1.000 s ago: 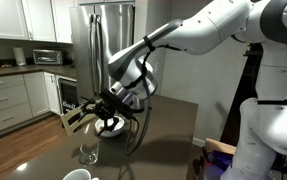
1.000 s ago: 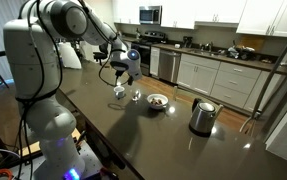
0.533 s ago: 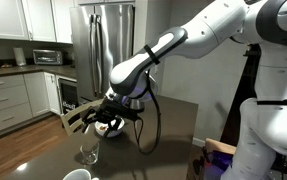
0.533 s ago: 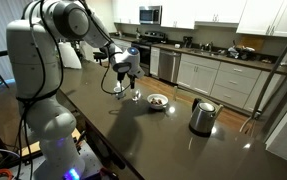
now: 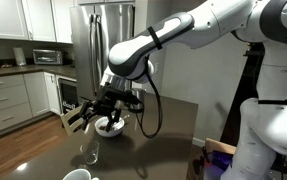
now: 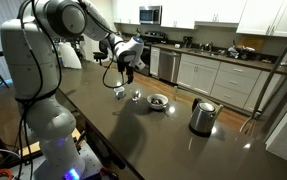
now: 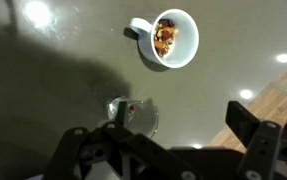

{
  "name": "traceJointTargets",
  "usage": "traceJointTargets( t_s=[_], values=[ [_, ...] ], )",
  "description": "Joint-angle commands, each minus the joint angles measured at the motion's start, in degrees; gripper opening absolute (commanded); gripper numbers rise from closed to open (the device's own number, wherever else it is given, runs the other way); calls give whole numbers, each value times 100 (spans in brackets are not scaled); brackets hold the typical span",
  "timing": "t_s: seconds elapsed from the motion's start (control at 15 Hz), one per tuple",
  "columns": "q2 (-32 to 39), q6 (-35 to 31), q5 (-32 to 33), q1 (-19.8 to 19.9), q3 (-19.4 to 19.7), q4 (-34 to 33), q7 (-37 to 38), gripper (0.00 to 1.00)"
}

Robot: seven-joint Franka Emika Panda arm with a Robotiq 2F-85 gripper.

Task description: Pour the contents of the glass cup into the bowl

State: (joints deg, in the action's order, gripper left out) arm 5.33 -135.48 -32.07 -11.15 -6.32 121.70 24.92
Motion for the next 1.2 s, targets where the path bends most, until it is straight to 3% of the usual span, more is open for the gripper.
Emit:
traceJointTargets(
  t_s=[0.0, 0.2, 0.67, 1.13],
  values=[
    [-65, 1118, 1057, 79, 43, -361, 959, 100],
    [-89, 1640, 1717, 39, 43, -599, 1425, 100],
    [-347, 1568, 3256, -31, -42, -503, 2397, 100],
    [-259, 1473, 3135, 37, -102, -564, 2149, 100]
  ],
)
